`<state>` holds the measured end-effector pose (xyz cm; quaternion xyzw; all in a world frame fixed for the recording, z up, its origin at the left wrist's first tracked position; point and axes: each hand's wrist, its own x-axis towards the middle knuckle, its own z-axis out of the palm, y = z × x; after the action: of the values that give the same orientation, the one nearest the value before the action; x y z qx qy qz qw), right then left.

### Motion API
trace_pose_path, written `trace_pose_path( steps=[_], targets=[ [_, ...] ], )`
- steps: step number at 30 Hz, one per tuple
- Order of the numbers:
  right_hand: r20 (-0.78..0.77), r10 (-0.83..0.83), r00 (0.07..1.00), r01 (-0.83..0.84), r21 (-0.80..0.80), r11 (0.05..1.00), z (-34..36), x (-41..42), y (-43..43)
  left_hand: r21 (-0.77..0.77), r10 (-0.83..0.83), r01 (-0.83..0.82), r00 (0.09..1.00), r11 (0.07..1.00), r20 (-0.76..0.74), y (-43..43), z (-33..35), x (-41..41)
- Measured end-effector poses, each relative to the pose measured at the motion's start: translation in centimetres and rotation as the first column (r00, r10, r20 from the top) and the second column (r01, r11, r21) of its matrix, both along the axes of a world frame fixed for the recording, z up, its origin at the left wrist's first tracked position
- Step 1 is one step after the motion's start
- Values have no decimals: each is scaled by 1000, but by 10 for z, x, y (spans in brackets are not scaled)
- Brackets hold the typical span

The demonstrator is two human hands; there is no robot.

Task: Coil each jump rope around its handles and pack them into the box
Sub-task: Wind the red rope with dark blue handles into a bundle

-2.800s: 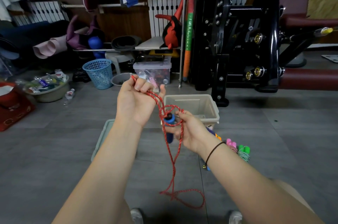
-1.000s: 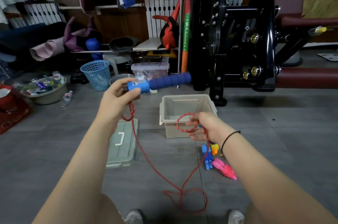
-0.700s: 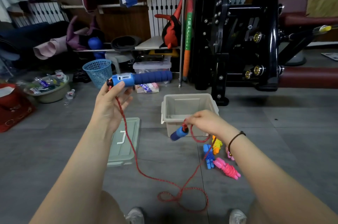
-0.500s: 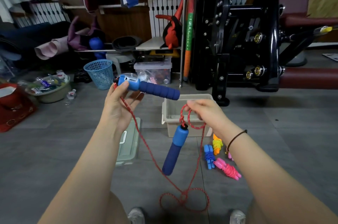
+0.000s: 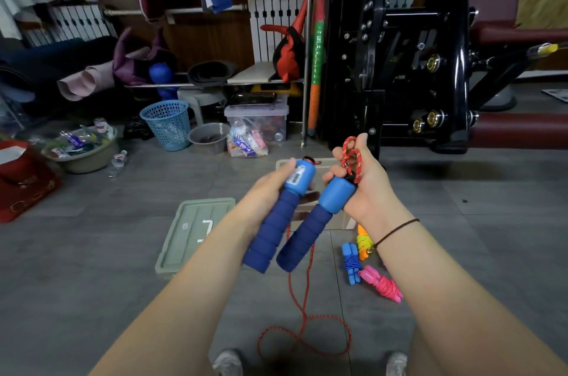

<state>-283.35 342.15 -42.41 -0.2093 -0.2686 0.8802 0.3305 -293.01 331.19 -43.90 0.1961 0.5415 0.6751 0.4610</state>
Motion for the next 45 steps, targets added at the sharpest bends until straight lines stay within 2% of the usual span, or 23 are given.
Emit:
trace_pose_path(
  steps=[3,6,8,10,13,17,19,21,22,23,24,25,27,28,29,30,33,36,41,45],
  targets=[
    [63,-41,997,42,-9,999,-1,-2,1,45,-85,85,996,995,10,7,-4,17],
    [210,-87,974,87,10,996,-7,-7,5,13,-81,84,989,996,-124,12,-8,21],
    [342,-95,935,71,80,994,-14,-8,7,-27,-126,123,978,992,-166,12,-11,18],
    [426,-98,899,43,137,990,-19,-9,7,-47,-198,193,969,980,-148,9,-13,15],
    [477,-126,870,47,174,984,-20,-8,5,-82,-292,283,945,956,-147,7,-15,13],
    [519,-234,822,87,292,952,-19,-7,6,-150,-301,270,919,951,-255,7,-14,14],
    [544,-351,762,78,460,884,-21,-8,8,-146,-261,228,924,963,-281,6,-14,10],
    [598,-560,573,-14,690,724,-25,-5,11,-103,-149,124,946,987,-288,5,-13,2],
    [567,-648,509,-56,773,632,-25,-3,11,-73,-72,53,954,996,-291,4,-12,-2],
    [505,-688,522,-61,826,560,-22,0,7,-38,3,-15,957,999,-289,4,-12,-7],
    [460,-666,586,-52,843,536,-19,1,3,-1,73,-76,957,997,-280,3,-11,-12],
    [454,-583,674,-62,821,567,-17,2,-3,30,135,-132,953,991,-270,3,-10,-16],
    [540,-230,810,-218,640,737,-14,1,-22,67,228,-217,934,974,-276,2,-10,-21],
    [566,-25,824,-328,514,793,-16,-1,-31,79,259,-246,919,966,-299,3,-11,-22],
    [564,115,817,-408,426,808,-21,-3,-38,89,280,-266,902,960,-327,3,-12,-22],
    [560,170,811,-446,405,798,-27,-7,-42,104,295,-276,887,956,-354,4,-12,-21],
    [558,169,812,-479,473,740,-38,-13,-46,138,319,-288,860,948,-398,7,-13,-15],
    [543,272,794,-558,475,680,-40,-11,-46,100,309,-292,909,951,-281,10,-12,-14],
    [602,301,739,-608,403,684,-44,-8,-43,57,303,-298,942,953,-145,10,-10,-16],
    [616,305,726,-604,359,712,-47,-8,-44,38,315,-313,937,949,-150,11,-13,-19]
  ],
)
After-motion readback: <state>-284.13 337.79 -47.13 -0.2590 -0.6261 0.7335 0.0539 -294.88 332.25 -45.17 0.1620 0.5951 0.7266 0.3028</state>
